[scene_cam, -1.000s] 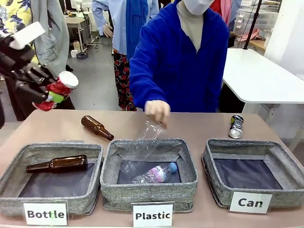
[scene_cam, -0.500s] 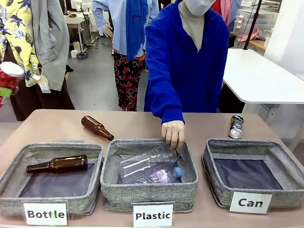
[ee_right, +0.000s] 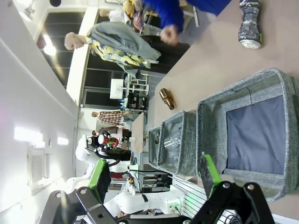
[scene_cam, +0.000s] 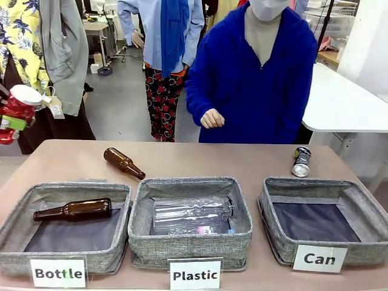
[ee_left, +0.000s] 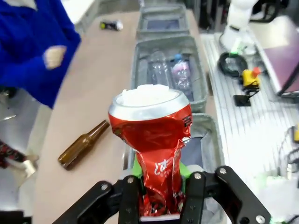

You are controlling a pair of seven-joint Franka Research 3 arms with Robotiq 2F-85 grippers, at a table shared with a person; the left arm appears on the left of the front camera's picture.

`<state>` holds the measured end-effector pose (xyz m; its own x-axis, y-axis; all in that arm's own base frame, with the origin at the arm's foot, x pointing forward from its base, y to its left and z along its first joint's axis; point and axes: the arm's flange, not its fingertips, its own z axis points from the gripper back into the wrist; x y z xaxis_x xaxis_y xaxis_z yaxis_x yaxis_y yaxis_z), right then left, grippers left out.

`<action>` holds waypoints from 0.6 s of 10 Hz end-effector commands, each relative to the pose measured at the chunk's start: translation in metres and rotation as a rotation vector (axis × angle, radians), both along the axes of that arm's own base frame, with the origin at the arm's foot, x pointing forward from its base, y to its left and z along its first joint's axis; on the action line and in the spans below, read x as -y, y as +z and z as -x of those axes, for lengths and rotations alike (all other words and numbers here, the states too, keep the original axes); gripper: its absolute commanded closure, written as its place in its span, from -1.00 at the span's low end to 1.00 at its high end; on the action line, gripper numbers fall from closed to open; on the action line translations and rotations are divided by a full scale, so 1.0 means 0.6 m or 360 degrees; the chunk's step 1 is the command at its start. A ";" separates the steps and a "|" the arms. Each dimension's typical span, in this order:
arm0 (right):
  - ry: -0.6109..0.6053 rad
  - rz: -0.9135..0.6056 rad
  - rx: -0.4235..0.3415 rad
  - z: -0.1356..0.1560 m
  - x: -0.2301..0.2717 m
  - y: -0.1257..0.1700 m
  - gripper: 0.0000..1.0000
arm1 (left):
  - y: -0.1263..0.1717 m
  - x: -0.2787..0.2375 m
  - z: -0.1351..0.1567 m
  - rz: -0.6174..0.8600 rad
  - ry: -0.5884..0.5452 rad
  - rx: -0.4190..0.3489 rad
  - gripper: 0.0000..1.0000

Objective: Sort the can waste into the basket.
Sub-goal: Pick up the can waste from the table and place it in the right Fabric basket.

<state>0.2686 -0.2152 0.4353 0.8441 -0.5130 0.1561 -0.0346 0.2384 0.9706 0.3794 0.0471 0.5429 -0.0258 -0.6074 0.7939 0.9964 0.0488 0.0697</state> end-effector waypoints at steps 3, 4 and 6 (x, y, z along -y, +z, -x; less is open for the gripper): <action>-0.0006 -0.0012 0.0060 -0.003 0.001 0.002 -1.00 | 0.058 0.202 -0.038 -0.0185 -0.0371 -0.0116 0.56; 0.0000 0.0000 0.0000 0.000 0.000 0.000 -1.00 | 0.085 0.284 -0.046 -0.0232 -0.0456 -0.0125 0.56; -0.0021 0.0139 0.0132 0.062 0.053 0.041 -1.00 | 0.119 0.454 -0.052 -0.0246 -0.0564 -0.0189 0.56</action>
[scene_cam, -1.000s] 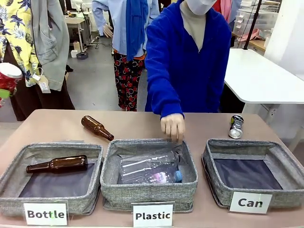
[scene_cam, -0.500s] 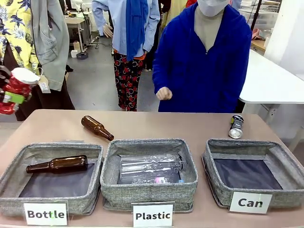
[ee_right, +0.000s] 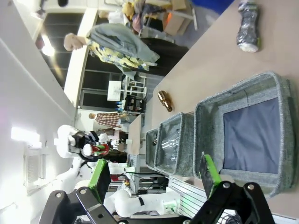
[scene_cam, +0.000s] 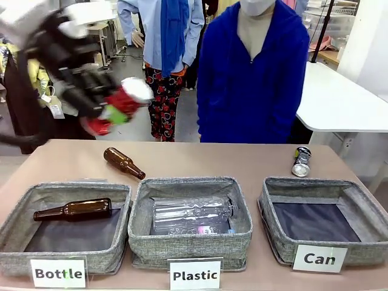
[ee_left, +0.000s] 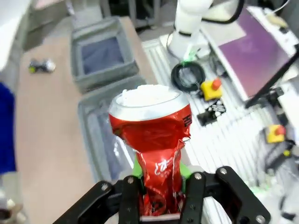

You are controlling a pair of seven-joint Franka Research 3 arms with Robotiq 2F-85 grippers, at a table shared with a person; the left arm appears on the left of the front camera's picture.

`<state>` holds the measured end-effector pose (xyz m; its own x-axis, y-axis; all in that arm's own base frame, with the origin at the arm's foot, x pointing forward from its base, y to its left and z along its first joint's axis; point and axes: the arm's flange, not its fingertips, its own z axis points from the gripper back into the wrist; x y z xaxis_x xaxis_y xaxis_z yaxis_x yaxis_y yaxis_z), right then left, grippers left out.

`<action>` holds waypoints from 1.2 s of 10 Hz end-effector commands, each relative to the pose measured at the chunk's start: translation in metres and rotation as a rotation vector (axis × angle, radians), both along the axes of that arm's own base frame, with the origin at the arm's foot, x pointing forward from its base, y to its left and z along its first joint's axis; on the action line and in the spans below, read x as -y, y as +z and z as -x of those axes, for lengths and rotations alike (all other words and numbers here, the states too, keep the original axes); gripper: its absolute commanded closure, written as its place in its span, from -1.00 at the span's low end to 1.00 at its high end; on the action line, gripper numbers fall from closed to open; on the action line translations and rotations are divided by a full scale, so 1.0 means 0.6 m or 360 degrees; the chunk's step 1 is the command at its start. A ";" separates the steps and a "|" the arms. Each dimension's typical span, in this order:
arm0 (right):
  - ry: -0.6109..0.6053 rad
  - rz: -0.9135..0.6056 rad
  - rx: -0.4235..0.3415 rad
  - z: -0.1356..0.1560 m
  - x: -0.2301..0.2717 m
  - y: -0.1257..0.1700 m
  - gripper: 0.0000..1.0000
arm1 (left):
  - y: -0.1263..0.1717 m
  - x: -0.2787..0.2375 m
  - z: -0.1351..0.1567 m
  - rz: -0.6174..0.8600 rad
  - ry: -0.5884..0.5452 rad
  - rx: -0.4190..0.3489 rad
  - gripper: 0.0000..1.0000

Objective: Sort the can waste into the basket.
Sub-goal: Pick up the can waste from the table and place it in the right Fabric basket.

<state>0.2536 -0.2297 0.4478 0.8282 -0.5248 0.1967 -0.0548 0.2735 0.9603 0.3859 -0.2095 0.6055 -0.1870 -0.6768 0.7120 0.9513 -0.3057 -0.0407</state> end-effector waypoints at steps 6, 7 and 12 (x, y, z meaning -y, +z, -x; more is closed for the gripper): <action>-0.0079 0.0189 0.0176 0.237 0.224 0.005 -1.00 | -0.082 0.452 -0.049 0.0432 -0.0311 0.0007 0.56; -0.0137 0.0210 0.0167 0.252 0.238 -0.011 -1.00 | -0.117 0.485 -0.059 0.0507 -0.0350 0.0018 0.56; -0.0158 0.0204 0.0142 0.242 0.210 0.005 -1.00 | -0.108 0.474 -0.025 0.0376 -0.0266 -0.0005 0.56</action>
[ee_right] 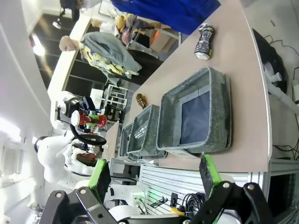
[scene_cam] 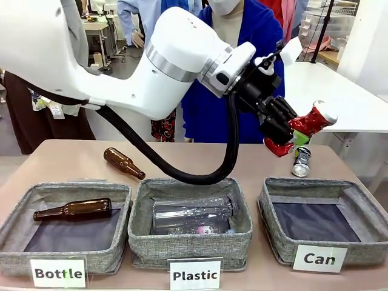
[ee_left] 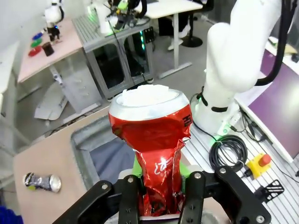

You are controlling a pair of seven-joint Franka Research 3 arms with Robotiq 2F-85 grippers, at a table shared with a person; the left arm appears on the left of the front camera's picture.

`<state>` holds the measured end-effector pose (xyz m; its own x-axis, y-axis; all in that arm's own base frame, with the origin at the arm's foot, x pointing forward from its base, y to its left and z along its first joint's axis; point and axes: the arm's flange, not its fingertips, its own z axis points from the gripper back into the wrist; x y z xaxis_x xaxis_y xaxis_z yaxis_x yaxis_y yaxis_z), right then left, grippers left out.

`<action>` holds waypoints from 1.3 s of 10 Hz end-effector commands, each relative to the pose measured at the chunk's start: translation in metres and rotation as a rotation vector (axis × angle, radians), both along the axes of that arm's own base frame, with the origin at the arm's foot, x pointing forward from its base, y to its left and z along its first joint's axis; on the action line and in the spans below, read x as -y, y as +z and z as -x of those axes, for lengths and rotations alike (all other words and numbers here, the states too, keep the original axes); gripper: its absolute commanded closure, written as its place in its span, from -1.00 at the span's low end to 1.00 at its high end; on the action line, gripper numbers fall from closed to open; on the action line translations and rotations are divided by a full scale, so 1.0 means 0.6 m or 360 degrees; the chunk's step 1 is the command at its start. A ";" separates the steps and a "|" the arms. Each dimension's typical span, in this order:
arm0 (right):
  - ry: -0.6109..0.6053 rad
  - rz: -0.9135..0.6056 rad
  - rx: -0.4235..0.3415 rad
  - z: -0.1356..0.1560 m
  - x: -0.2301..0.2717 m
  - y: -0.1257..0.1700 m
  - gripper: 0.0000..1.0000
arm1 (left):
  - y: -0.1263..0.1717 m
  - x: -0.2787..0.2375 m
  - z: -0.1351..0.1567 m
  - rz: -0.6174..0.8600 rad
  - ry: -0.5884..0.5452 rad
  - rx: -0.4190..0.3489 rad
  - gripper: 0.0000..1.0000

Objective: Sort the can waste into the basket.
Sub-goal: Pick up the can waste from the table and place it in the right Fabric basket.

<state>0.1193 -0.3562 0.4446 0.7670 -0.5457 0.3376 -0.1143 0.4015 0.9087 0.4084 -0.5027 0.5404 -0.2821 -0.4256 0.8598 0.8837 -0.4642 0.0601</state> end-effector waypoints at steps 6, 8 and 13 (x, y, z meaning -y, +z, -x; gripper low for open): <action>-0.0047 -0.0005 0.0004 0.018 -0.001 0.011 -1.00 | -0.116 0.232 -0.081 -0.0260 0.0113 -0.0002 0.56; -0.0047 -0.0005 0.0004 0.018 -0.001 0.011 -1.00 | -0.168 0.248 -0.074 -0.0418 0.0222 0.0109 0.56; -0.0047 -0.0005 0.0004 0.018 -0.001 0.011 -1.00 | -0.173 0.247 -0.066 -0.0465 0.0198 0.0161 -1.00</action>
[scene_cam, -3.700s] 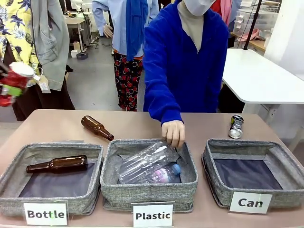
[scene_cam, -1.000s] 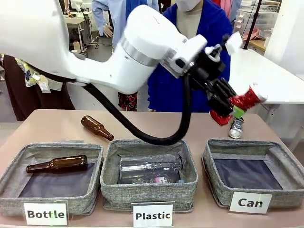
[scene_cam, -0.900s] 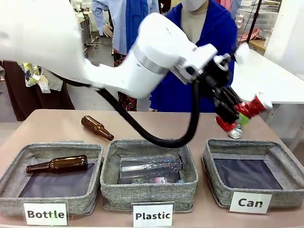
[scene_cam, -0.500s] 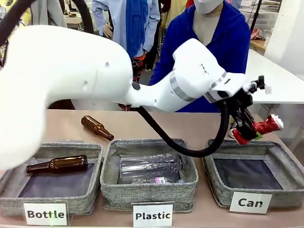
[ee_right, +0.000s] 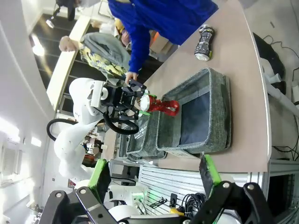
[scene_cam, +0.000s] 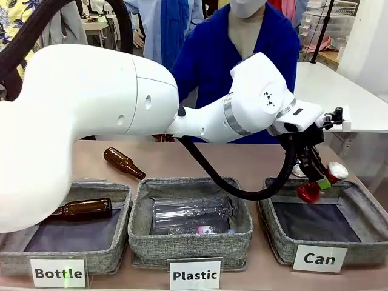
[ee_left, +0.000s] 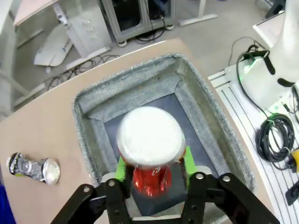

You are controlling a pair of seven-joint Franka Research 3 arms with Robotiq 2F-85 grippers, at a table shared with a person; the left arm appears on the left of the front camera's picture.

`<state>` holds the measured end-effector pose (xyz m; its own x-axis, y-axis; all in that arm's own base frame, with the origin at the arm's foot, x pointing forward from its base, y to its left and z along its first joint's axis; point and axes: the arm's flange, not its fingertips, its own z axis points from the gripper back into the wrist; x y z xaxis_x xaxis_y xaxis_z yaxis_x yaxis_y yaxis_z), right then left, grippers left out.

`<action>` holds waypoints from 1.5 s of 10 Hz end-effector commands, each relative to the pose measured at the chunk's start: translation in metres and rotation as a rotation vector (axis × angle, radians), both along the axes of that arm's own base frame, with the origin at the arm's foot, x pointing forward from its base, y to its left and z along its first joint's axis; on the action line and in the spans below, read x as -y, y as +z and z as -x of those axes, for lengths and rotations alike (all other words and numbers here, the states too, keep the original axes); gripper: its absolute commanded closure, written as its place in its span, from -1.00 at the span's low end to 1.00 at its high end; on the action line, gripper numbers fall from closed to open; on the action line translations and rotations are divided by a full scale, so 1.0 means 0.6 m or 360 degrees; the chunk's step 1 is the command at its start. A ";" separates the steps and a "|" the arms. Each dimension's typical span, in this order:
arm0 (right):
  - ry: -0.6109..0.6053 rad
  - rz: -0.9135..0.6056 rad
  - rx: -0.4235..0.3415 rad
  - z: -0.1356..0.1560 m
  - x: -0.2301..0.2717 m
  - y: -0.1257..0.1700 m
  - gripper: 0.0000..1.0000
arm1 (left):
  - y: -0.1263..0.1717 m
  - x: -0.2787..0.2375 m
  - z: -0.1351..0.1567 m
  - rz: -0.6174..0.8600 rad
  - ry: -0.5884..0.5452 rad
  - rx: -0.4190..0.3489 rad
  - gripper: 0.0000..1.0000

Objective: Sort the can waste into the basket.
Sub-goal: Pick up the can waste from the table and place it in the right Fabric basket.

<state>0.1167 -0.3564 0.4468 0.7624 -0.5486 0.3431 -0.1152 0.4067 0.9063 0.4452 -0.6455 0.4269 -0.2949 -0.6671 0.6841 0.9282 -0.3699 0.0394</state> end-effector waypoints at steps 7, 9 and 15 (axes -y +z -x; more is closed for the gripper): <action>-0.0037 -0.0013 -0.0002 0.014 -0.001 0.007 -1.00 | 0.034 -0.008 0.006 0.0000 0.0012 -0.0020 -1.00; -0.0037 -0.0013 -0.0002 0.014 -0.001 0.007 -1.00 | 0.035 -0.013 0.006 0.0004 0.0019 -0.0011 -1.00; 0.0400 0.0093 -0.0032 -0.082 -0.114 0.010 -1.00 | 0.120 -0.187 0.050 -0.0076 0.0223 -0.0229 -1.00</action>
<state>0.1607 -0.3134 0.4509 0.8529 -0.3980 0.3378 -0.1716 0.3975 0.9014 0.4448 -0.5760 0.4871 -0.1351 -0.7260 0.6742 0.9596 -0.2653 -0.0934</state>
